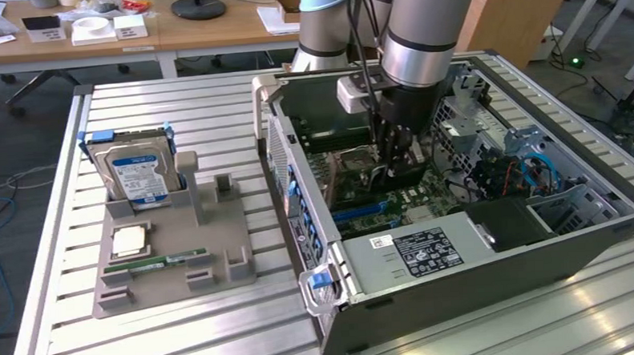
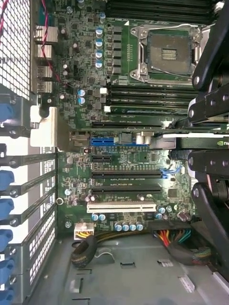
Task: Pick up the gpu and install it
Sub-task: 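Press down on the gpu until it lock into place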
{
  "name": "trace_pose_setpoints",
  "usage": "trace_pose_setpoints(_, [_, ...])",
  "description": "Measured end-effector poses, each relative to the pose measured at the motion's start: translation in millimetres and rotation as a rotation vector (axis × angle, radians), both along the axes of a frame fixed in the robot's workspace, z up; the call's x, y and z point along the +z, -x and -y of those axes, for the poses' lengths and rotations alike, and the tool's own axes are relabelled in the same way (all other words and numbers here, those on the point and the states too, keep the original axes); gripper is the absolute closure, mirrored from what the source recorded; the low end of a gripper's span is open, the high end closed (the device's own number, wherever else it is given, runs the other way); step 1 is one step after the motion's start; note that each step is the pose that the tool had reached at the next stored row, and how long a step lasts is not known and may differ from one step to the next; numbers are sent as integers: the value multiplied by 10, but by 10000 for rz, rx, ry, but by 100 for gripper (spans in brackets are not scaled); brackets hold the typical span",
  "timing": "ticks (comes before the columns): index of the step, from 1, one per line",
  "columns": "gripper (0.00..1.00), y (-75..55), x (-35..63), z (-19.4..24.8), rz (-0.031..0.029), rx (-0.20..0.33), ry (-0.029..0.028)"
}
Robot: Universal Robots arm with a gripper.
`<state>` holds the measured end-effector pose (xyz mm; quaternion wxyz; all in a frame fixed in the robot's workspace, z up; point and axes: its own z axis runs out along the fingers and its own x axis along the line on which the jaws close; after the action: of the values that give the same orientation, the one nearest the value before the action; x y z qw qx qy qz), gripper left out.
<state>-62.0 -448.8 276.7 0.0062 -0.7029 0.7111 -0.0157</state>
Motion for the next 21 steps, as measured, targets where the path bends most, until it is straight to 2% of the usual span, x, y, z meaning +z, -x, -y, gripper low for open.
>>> trace_pose_setpoints(21, [74,107,-129,1,1,50,6])
